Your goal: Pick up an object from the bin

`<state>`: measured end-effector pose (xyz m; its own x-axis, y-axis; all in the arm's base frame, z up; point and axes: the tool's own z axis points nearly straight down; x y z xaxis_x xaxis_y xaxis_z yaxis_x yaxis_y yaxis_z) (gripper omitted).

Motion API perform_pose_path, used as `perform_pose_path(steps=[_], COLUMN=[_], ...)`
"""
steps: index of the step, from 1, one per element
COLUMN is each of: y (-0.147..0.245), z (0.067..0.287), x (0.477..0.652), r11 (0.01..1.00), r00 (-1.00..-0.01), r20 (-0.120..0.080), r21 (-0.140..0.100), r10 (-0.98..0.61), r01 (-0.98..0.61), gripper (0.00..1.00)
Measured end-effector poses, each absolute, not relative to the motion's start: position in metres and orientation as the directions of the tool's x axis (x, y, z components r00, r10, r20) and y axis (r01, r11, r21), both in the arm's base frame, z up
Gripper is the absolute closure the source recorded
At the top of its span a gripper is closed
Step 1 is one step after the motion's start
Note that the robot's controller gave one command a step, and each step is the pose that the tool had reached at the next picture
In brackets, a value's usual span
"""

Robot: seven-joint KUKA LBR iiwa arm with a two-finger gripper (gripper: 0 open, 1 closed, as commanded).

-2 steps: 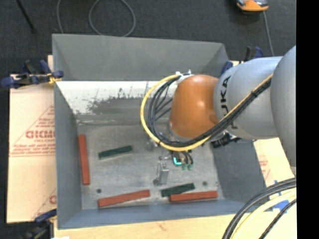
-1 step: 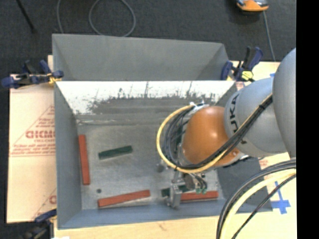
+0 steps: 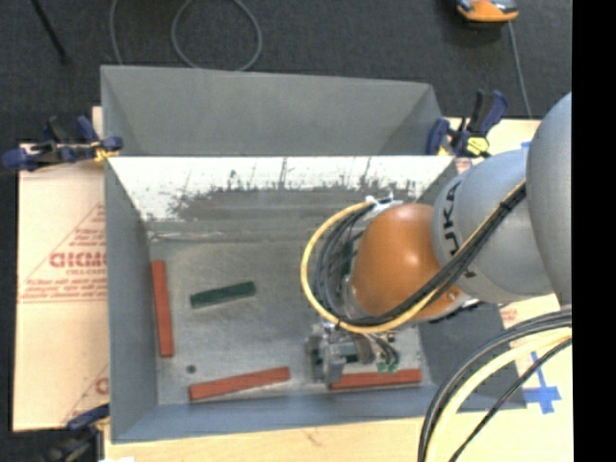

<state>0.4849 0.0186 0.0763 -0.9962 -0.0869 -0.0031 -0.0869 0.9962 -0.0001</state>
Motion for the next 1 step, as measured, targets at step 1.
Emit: perform_pose_path(steps=[1], y=[-0.0073], z=[0.2213], x=[0.5101], r11=[0.998], r00=[-0.998], r20=[-0.004], r21=[-0.001], r10=[-0.069], r01=[-0.069], gripper=[1.0])
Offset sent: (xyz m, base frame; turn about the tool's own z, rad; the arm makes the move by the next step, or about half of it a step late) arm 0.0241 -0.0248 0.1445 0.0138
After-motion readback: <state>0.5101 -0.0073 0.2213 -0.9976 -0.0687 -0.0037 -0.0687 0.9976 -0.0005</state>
